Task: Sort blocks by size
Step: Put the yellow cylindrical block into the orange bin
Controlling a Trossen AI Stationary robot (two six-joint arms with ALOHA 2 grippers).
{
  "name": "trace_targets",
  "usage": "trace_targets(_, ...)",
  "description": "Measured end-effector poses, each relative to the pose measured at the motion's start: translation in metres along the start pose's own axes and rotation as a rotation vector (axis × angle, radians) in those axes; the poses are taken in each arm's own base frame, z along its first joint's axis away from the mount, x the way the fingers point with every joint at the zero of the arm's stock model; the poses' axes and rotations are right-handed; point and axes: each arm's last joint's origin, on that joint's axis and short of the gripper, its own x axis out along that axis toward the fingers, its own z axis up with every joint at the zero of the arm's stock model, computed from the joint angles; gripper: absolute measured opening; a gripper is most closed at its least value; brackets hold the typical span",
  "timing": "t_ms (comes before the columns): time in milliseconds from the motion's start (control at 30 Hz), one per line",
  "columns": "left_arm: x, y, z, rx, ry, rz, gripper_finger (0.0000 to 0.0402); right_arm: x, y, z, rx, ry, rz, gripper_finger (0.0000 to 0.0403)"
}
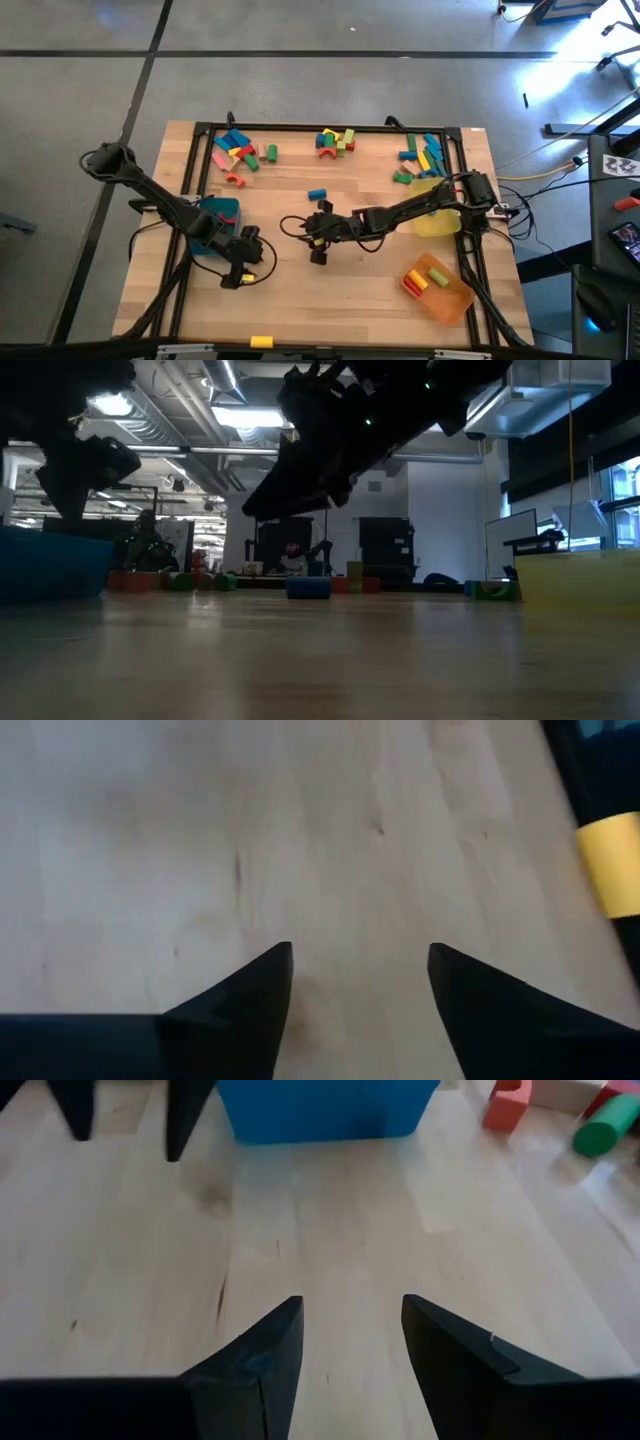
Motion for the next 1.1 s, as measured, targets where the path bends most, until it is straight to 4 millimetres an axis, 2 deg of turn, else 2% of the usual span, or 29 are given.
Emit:
trace_targets(233, -0.026, -0.022, 0.025, 0.011, 0.008, -0.041, 0.0242, -0.003, 0.000, 0.008, 0.013, -0.064, -0.016, 0.0175)
trace_targets(400, -0.030, -0.050, 0.025, 0.059, -0.039, -0.135, 0.0235, -0.022, 0.007, 0.025, 0.029, -0.125, 0.035, 0.0175)
trace_targets(567, -0.015, -0.072, 0.017, 0.094, -0.034, -0.124, 0.0230, -0.037, 0.018, 0.037, 0.073, -0.189, 0.073, 0.0175)
trace_targets(767, 0.013, -0.092, 0.010, 0.092, -0.017, -0.153, 0.0230, -0.043, 0.034, 0.041, 0.151, -0.252, 0.129, 0.0175)
trace_targets(1100, 0.040, -0.110, 0.009, 0.075, -0.079, -0.218, 0.0230, -0.048, 0.047, 0.041, 0.344, -0.270, 0.153, 0.0175)
